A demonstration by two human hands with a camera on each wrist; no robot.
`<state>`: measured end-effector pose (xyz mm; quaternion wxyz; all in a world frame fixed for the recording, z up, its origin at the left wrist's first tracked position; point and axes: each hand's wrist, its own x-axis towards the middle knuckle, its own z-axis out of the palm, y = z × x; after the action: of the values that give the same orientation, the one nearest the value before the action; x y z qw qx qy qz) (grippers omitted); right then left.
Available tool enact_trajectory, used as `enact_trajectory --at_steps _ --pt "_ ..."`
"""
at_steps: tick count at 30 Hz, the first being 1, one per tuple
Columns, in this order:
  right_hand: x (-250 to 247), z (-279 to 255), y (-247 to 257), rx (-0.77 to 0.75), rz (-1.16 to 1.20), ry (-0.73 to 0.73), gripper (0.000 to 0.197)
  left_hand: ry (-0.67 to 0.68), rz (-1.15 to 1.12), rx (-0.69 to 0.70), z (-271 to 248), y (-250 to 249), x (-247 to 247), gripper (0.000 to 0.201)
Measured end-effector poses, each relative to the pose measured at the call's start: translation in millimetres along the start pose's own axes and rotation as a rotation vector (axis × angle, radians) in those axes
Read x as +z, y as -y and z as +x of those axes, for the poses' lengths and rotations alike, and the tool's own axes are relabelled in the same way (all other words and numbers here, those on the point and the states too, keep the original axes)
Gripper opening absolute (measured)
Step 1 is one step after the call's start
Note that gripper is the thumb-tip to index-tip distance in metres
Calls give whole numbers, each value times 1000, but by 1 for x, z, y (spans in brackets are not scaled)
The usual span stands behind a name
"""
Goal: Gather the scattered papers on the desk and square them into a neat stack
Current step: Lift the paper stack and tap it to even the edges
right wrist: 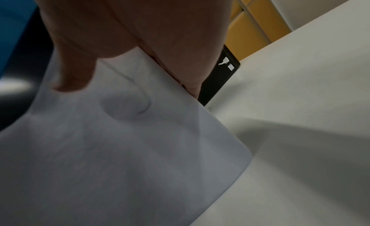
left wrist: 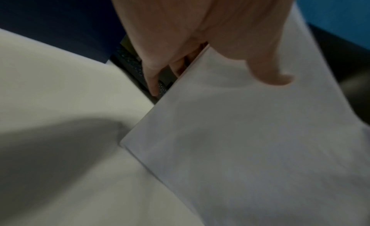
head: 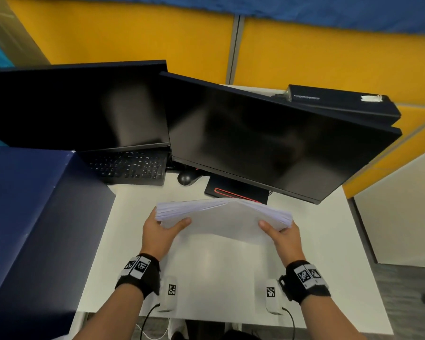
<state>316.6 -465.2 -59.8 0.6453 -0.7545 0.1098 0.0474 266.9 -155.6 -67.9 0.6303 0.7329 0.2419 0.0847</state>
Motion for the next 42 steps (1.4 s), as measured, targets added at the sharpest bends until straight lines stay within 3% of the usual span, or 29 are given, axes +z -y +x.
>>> enact_trajectory --at_steps 2,6,10,13,15,17,19,21,24,26,31,33,35,36,38,42 --pt "2 -5 10 -49 33 -32 50 -20 -104 20 -5 -3 1 53" --pt "17 -9 27 -29 46 -135 26 -151 -211 -21 -9 -13 9 52" --pt "20 -2 27 22 67 -242 27 -248 -239 -100 -4 -22 18 27" --pt "17 2 30 -25 93 -261 18 -250 -248 -86 1 -20 16 25" --pt "13 4 33 -68 100 -260 23 -219 -241 -70 4 -18 13 27" --pt "5 4 32 -93 108 -179 19 -68 -233 24 4 -16 4 28" --pt "-8 7 18 -141 40 -19 23 118 -112 90 9 -5 -9 49" --pt "-16 10 6 -97 -35 103 37 191 85 31 20 12 -19 61" --pt "-10 16 6 -74 -160 63 25 175 325 30 38 14 -17 27" --pt "-6 17 15 -83 -120 -7 21 124 259 56 43 1 -13 17" --pt "-19 11 31 -236 -99 -19 19 115 181 147 34 -19 -20 22" --pt "-22 10 19 -213 -155 37 28 177 152 126 28 -8 -20 36" --pt "-17 11 5 -162 -212 75 32 244 184 69 28 4 -16 33" --pt "-14 11 3 -132 -220 73 24 248 235 67 30 6 -13 28" --pt "-10 9 9 -99 -189 32 11 175 236 53 35 1 -11 19" --pt "-13 9 21 -145 -106 -21 9 110 121 83 36 -11 -15 22"
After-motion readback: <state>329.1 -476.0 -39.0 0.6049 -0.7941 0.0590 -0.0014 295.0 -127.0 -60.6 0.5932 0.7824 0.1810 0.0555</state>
